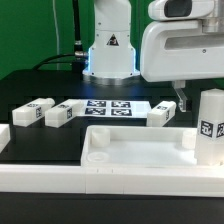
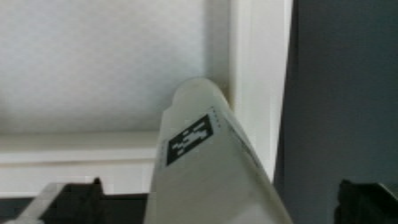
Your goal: Assemble desk
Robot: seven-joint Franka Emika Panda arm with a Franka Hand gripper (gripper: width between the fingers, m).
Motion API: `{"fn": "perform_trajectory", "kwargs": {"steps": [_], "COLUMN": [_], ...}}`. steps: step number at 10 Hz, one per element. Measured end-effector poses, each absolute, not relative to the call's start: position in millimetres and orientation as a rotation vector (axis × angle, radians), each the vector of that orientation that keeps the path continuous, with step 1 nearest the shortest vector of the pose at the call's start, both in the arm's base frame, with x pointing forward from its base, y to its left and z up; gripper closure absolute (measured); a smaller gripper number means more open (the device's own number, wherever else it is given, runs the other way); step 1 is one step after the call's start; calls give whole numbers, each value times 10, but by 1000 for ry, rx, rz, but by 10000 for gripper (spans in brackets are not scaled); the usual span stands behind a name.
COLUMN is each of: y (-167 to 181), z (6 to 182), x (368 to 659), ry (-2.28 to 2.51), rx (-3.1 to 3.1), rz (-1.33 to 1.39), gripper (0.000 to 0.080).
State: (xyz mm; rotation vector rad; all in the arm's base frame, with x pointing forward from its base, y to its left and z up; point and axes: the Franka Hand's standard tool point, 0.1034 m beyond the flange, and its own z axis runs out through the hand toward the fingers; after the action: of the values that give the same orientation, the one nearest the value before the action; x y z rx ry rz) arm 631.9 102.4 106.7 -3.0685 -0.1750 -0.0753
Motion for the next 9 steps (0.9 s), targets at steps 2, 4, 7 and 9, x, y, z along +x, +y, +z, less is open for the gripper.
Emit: {"fn": "perform_trajectory", "kwargs": {"steps": [2,4,7,9], "y": [1020,1017,1011,1011], "z": [1064,1066,1065,1065], "x": [6318,6320,6321,6321], "ry": [-433,-573,-635,-625], "rx": [-3056,-3038,-3026,-3027], "rz": [-83,-87,-89,-88], "gripper": [150,150,441,511]}}
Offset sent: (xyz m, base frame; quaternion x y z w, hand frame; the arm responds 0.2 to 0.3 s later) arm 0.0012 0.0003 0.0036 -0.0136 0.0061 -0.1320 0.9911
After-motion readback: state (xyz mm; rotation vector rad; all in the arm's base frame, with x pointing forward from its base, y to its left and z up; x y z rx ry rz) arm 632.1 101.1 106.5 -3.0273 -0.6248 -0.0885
